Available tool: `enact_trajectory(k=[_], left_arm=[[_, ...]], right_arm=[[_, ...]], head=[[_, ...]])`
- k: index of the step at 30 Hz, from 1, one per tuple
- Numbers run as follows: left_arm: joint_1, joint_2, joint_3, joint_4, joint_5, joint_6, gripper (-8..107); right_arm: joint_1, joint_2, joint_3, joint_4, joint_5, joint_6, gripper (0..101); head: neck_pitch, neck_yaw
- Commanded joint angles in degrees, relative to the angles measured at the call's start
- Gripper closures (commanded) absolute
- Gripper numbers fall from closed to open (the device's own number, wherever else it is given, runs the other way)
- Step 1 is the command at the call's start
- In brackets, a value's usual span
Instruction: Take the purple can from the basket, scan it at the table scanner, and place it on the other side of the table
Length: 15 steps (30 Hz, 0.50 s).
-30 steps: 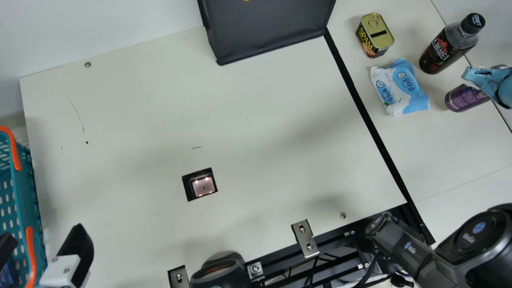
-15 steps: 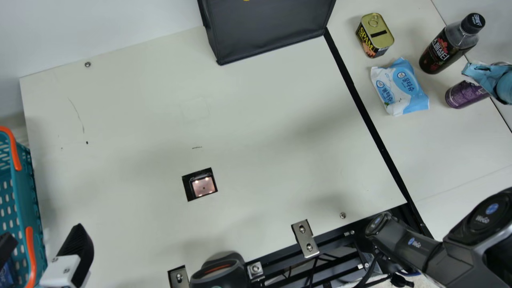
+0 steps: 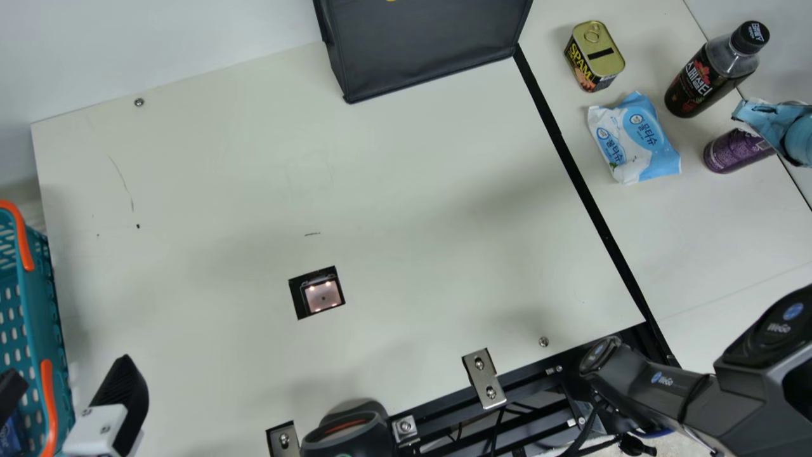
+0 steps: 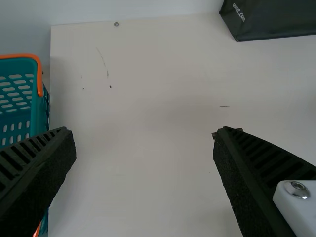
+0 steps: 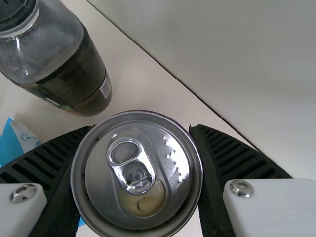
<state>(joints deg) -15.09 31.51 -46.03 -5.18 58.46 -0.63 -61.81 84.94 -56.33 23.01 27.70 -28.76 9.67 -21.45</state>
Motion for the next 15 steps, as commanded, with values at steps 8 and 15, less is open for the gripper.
enact_trajectory(k=[8, 15], left_arm=[[0.00, 0.00, 0.00, 0.00, 0.00, 0.00, 9], [0.00, 0.00, 0.00, 0.00, 0.00, 0.00, 9]], right_arm=[[-0.25, 0.91, -0.06, 0.15, 0.40, 0.40, 55], [-0.29, 1.19, -0.10, 0.16, 0.46, 0.64, 31]], head=[[-1.75, -0.13], [-1.75, -0.13]])
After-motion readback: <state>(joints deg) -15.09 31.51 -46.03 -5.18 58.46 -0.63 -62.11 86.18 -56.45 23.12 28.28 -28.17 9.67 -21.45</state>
